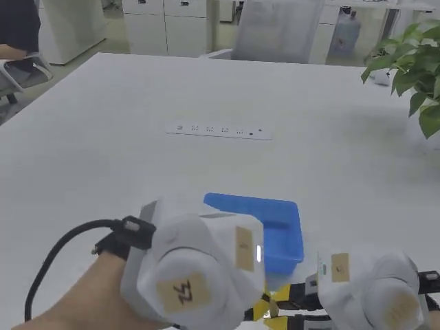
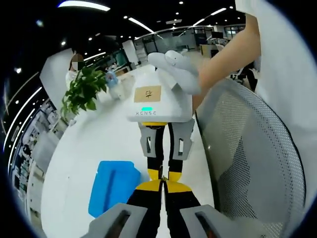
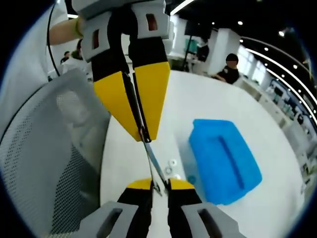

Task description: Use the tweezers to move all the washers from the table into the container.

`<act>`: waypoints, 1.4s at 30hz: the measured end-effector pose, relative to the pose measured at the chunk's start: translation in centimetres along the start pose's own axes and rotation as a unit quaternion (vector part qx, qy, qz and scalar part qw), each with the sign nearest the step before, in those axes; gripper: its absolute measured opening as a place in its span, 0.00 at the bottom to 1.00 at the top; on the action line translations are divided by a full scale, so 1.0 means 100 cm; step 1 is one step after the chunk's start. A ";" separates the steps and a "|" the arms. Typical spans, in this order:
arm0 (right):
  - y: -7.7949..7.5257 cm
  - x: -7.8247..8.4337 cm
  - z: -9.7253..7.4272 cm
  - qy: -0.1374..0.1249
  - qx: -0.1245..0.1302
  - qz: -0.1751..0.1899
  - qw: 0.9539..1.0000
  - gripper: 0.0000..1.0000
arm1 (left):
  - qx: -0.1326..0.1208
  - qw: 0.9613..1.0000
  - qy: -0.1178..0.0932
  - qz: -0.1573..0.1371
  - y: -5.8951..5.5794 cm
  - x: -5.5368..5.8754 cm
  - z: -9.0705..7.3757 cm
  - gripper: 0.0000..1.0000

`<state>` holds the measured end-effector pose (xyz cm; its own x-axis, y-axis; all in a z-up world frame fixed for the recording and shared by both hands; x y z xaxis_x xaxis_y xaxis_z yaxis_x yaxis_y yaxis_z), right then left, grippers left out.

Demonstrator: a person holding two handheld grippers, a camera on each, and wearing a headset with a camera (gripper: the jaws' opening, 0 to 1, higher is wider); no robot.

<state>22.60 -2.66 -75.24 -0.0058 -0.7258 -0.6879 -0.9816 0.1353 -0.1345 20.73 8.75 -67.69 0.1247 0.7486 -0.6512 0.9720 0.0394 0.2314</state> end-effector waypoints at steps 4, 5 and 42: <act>-0.002 0.001 0.006 -0.003 -0.007 0.013 1.000 0.07 | 0.008 1.000 0.006 -0.004 0.005 0.002 0.003 0.00; -0.002 0.002 0.007 -0.003 -0.008 0.015 1.000 0.07 | 0.011 1.000 0.008 -0.004 0.006 0.003 0.004 0.00; -0.006 -0.001 -0.001 -0.040 0.016 0.073 0.996 0.25 | 0.079 0.996 0.013 0.032 0.032 0.000 0.022 0.00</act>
<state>23.19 -2.75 -75.02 -0.1324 -0.6402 -0.7568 -0.9649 0.2580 -0.0495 24.32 7.36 -68.54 0.1851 0.7631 -0.6192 0.9815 -0.1126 0.1546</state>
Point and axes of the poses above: the centre of the closed fingertips' face, and the gripper's own axes: z roughly forward along the fingers, y roughly to its left, x roughly out of its underside, the point moved 9 cm from there along -z, roughly backward along the fingers, and after that the axes turned 2 degrees about x, right-handed, at the moved point
